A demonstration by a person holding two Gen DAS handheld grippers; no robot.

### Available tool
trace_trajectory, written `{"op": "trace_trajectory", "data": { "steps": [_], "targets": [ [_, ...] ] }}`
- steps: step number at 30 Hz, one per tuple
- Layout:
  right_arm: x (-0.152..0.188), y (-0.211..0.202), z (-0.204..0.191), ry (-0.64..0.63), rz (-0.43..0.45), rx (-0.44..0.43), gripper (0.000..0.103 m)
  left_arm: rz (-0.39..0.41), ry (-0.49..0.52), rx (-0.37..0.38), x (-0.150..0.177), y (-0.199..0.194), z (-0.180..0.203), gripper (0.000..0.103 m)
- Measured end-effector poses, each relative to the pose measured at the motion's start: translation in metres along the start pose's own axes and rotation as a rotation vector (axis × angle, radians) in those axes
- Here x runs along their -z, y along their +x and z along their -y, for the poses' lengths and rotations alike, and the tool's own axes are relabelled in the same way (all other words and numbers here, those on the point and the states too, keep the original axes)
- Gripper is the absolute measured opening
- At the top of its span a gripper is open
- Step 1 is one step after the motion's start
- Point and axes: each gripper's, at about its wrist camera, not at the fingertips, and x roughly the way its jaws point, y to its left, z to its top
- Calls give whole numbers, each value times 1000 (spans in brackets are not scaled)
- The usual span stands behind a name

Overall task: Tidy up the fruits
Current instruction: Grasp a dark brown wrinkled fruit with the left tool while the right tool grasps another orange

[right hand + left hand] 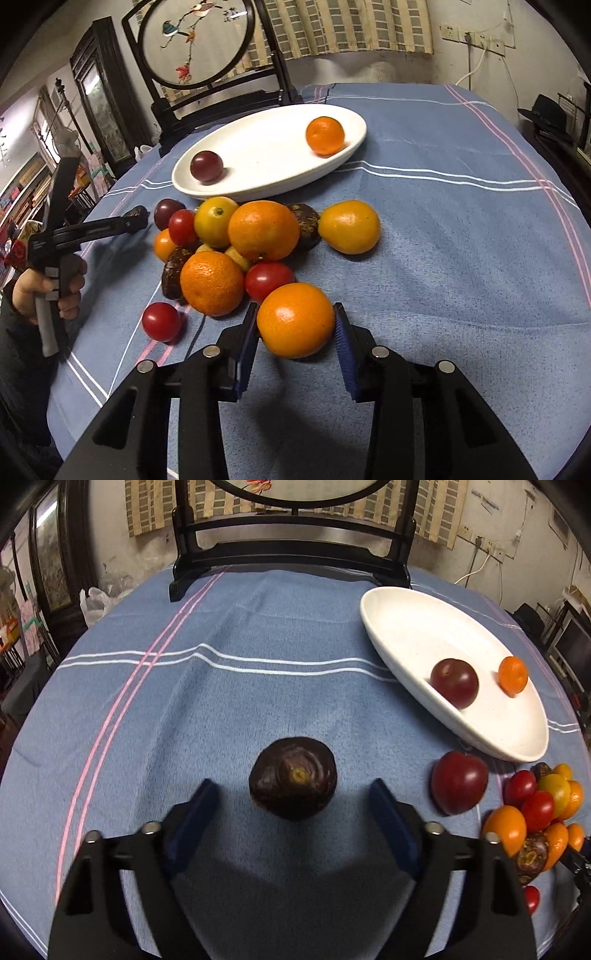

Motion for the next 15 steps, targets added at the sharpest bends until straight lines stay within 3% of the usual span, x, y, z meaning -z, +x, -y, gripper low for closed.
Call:
{"op": "trace_trajectory", "data": {
  "steps": [4,8,15],
  "targets": [
    [0,-2,0,-1,5,-3,40,35,43,-18,-2,2,5,44],
    [0,-5,5,21,19,0,40,26,49,-2,-1,-3,6,43],
    [-19,-34,-1,35,119,12,40,85,5,117,-10,-46,18,43]
  ]
}}
